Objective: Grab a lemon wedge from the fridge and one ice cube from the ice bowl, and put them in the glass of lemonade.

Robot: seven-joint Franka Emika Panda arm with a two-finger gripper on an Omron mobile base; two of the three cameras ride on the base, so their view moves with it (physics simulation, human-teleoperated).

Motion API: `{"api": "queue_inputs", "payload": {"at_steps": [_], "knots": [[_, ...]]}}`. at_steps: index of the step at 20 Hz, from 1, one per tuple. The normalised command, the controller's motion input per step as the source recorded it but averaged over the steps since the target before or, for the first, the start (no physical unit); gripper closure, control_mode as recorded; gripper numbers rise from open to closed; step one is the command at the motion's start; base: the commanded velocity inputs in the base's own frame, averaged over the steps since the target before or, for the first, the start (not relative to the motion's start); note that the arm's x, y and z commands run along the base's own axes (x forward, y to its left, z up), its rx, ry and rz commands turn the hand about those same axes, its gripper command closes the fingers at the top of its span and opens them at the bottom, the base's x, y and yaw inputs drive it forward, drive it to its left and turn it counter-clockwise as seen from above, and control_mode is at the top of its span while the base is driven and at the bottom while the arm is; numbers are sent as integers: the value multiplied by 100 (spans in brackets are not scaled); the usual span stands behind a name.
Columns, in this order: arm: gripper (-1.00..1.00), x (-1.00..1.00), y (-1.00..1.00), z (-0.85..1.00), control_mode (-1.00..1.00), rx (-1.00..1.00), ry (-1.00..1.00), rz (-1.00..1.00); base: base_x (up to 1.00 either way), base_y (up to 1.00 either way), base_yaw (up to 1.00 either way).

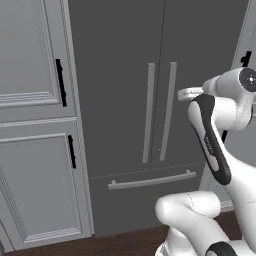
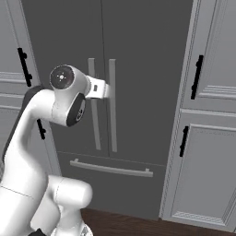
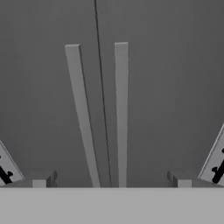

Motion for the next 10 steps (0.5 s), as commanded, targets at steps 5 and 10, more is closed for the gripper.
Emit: {"api": "queue_inputs", "payload": {"at_steps": [5,10], "knots": [[-100,80,-3,-1,-100,0,1,8,0,0,0],[-100,85,-2,-9,-100,0,1,4,0,0,0]]}}
